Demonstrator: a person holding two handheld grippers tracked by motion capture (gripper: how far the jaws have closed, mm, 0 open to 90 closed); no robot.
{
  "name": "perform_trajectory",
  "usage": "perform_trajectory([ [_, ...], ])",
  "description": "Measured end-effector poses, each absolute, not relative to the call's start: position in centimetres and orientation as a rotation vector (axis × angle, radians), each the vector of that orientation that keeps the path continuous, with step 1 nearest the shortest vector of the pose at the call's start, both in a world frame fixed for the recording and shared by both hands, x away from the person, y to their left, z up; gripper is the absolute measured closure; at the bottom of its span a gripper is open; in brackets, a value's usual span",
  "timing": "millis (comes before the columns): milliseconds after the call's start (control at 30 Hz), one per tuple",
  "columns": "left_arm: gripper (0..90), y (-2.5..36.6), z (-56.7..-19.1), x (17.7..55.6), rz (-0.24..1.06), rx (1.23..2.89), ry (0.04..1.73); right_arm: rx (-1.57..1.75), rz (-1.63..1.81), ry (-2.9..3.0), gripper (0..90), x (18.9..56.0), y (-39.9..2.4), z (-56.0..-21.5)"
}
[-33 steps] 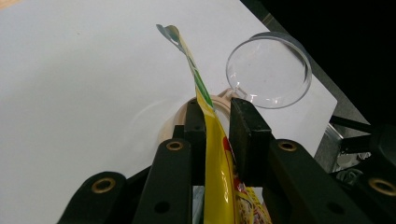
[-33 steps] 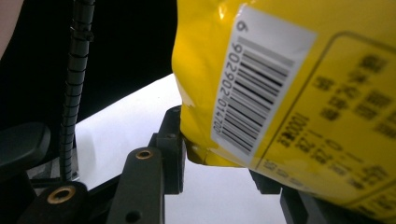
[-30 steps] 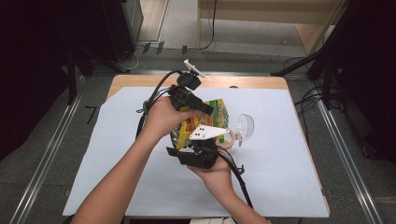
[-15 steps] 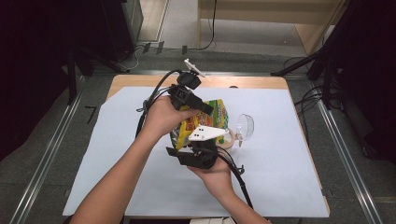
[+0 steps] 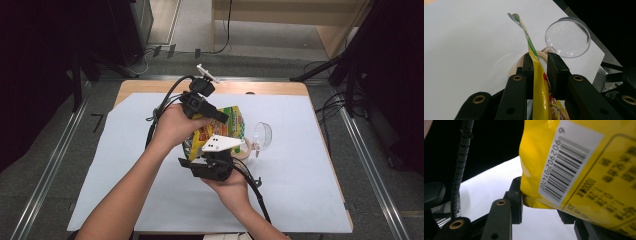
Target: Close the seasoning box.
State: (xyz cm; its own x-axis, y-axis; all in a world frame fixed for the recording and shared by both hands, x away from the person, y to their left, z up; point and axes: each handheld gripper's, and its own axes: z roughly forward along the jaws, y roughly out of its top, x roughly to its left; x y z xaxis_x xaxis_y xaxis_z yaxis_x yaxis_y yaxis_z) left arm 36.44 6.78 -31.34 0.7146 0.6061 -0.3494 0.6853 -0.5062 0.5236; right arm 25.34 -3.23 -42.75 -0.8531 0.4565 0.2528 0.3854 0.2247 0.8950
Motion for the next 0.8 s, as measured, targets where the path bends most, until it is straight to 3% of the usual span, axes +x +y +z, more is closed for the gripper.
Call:
perform_trajectory([
  [800,77.6,6.87,-31.51,36.44,-0.159,2.265,0.973,0.825,1.733,2.396,62.7,25.18,-3.24,-42.85],
])
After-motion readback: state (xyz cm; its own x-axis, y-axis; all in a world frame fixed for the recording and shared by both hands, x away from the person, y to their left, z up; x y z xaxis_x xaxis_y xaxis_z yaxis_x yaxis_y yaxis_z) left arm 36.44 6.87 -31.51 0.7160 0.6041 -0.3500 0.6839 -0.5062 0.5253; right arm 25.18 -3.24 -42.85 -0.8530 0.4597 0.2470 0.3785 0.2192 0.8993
